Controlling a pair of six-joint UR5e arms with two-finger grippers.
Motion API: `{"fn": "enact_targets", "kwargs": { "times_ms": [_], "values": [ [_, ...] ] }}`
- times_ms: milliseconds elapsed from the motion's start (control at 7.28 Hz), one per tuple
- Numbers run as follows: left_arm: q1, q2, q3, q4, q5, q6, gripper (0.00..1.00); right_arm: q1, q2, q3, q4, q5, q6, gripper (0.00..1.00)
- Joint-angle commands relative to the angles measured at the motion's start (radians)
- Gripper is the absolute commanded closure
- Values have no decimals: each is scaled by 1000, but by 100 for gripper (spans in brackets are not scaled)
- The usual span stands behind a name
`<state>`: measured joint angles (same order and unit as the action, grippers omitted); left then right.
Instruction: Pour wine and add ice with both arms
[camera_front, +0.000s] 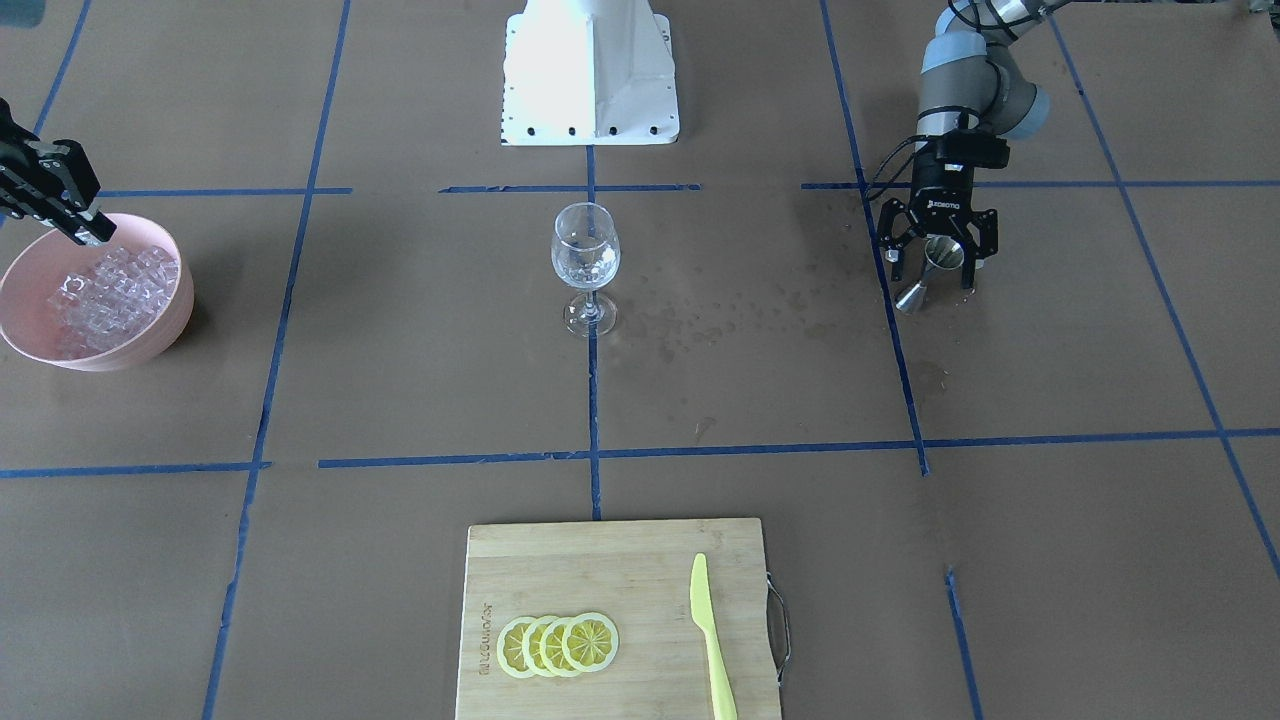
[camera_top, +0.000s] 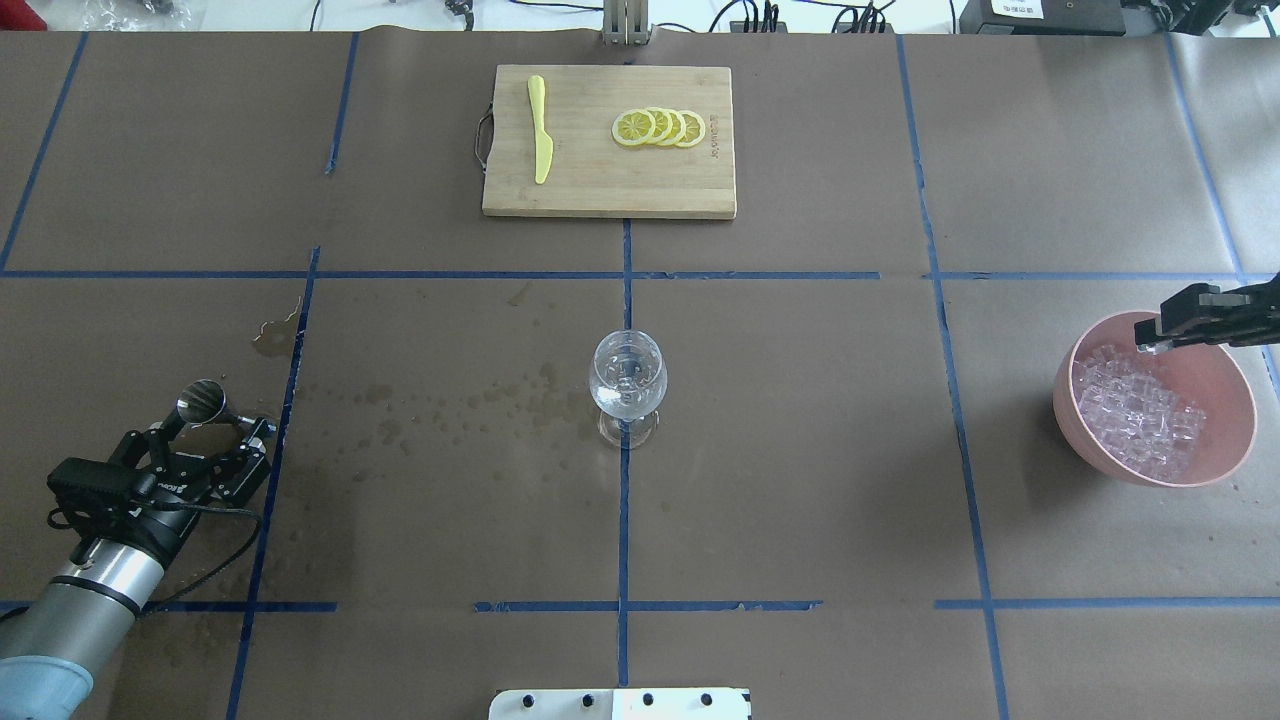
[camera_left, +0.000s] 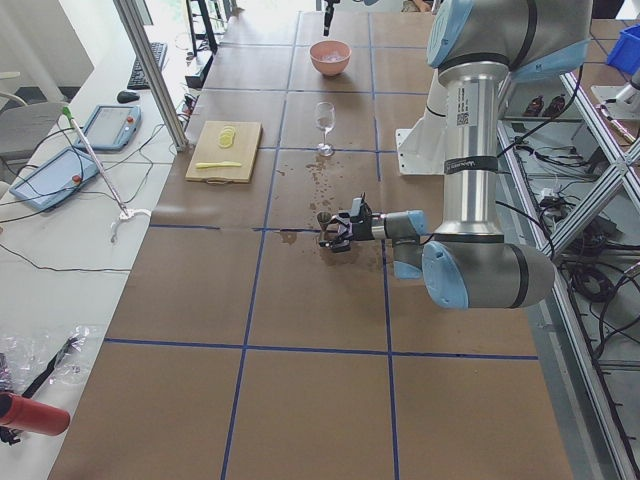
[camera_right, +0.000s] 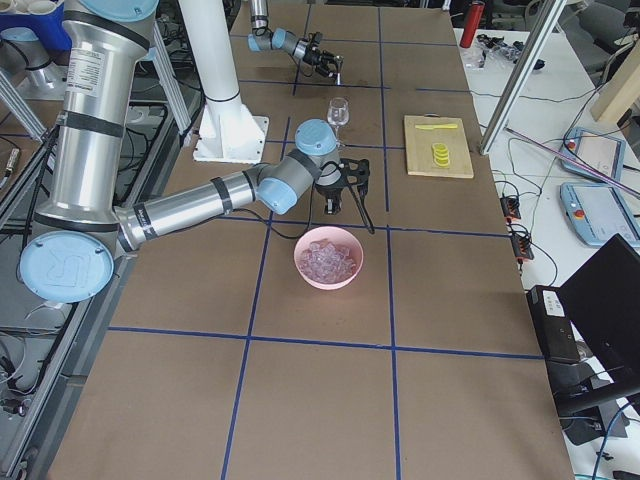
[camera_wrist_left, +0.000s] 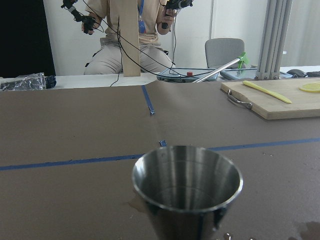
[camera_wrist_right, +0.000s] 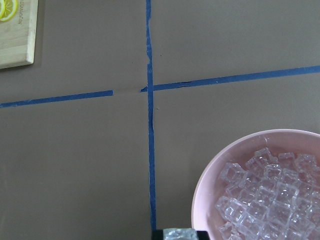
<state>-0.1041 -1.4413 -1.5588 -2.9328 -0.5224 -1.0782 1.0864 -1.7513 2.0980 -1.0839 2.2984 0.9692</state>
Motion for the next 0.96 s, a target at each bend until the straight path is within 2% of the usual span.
{"fn": "enact_targets", "kwargs": {
  "times_ms": [0,137,550,825],
  "values": [
    [1,18,-26,1,-56,0,0,-22,115,0,-58,10,90,100],
    [4,27,-41,1,-61,0,0,-35,184,2,-114,10,117,100],
    [11,90,-114,3,-181,-9,0,-65,356,17,-299,9,144,100],
    [12,238,-214,1,-322,-34,0,-69,378,36,-337,9,144,100]
  ]
}}
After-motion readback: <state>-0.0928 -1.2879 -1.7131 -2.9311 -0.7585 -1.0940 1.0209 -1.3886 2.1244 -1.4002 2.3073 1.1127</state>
